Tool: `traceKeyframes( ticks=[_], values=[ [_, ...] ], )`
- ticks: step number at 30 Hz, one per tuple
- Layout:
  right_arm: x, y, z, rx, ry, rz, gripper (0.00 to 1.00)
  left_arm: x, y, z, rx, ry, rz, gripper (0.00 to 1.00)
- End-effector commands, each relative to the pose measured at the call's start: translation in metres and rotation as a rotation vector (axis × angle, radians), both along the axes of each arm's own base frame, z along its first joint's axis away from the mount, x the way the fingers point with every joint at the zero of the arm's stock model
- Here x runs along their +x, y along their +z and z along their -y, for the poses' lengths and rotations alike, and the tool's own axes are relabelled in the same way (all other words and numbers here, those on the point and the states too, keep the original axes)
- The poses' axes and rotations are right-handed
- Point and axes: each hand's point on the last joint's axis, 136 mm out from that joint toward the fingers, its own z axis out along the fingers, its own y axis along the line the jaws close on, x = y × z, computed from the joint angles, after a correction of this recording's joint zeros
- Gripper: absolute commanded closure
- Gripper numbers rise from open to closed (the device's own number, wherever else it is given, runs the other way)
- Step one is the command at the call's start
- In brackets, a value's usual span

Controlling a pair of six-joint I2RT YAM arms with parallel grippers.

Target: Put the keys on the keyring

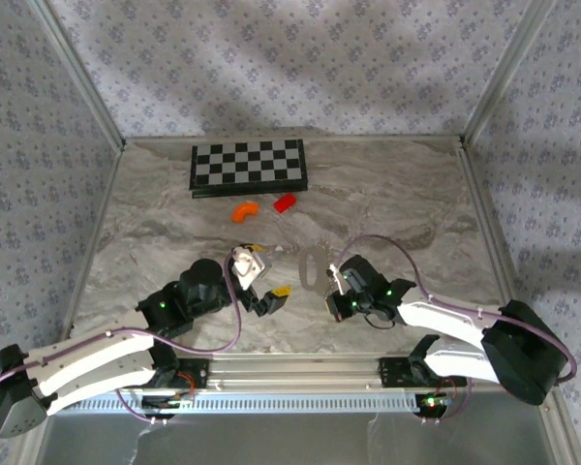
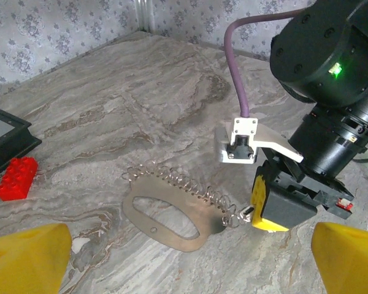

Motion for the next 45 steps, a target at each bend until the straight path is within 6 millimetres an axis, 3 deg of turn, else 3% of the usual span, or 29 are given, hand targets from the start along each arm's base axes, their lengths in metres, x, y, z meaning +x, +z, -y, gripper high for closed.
traceKeyframes(
  ticks=[1, 14, 27, 36, 42, 45],
  values=[
    [0.000, 0.000, 0.000, 0.015, -0.051, 0.006, 1.00, 0.003, 0.025, 0.004, -0.058, -0.007, 0.033, 0.00],
    [-0.018, -0.020, 0.006, -0.018, -0.082, -0.044, 1.00, 0.004, 0.020, 0.005, -0.053, -0.004, 0.030, 0.00],
    [-0.023, -0.017, 0.009, -0.018, -0.102, -0.030, 0.82, 0.005, 0.020, 0.004, -0.059, 0.003, 0.025, 0.00],
    [-0.020, 0.018, 0.015, 0.077, -0.128, 0.087, 0.68, 0.009, 0.020, 0.003, -0.054, 0.024, 0.000, 0.00],
    [-0.015, 0.059, 0.033, 0.133, -0.189, 0.200, 0.47, 0.026, 0.016, -0.010, -0.038, 0.153, -0.026, 0.00],
    [-0.014, 0.079, 0.040, 0.170, -0.193, 0.251, 0.25, 0.034, 0.015, -0.017, -0.037, 0.214, -0.046, 0.00]
  ],
)
